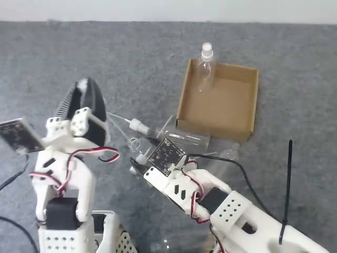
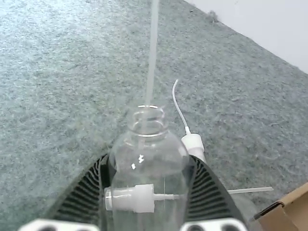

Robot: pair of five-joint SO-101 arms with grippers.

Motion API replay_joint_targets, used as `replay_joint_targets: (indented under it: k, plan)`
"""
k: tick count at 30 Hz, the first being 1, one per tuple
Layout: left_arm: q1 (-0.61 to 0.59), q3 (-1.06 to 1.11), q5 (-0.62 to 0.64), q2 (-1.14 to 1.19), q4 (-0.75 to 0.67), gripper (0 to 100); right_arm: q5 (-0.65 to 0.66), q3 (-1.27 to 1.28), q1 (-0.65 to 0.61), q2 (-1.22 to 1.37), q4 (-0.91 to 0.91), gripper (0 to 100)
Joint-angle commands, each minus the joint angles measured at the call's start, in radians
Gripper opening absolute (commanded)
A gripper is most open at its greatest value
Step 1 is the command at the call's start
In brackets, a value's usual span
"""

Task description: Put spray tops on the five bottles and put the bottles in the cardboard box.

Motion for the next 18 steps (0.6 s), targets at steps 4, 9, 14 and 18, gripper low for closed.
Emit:
replay_joint_targets:
  k: [4,9,14,18]
  plan:
    - [0.207,0.051,-0.15,-0.003,-0.014,1,-0.017,-0.006,0.068,-0.01,-0.021,0.6]
    - [0.236,0.096,-0.175,-0.009,0.037,1,-0.018,-0.006,0.093,-0.01,-0.025,0.6]
    - [0.233,0.104,-0.176,-0.012,0.06,1,-0.018,-0.006,0.093,-0.01,-0.025,0.6]
    - [0.239,0.11,-0.176,-0.012,0.101,1,-0.018,-0.006,0.093,-0.01,-0.03,0.6]
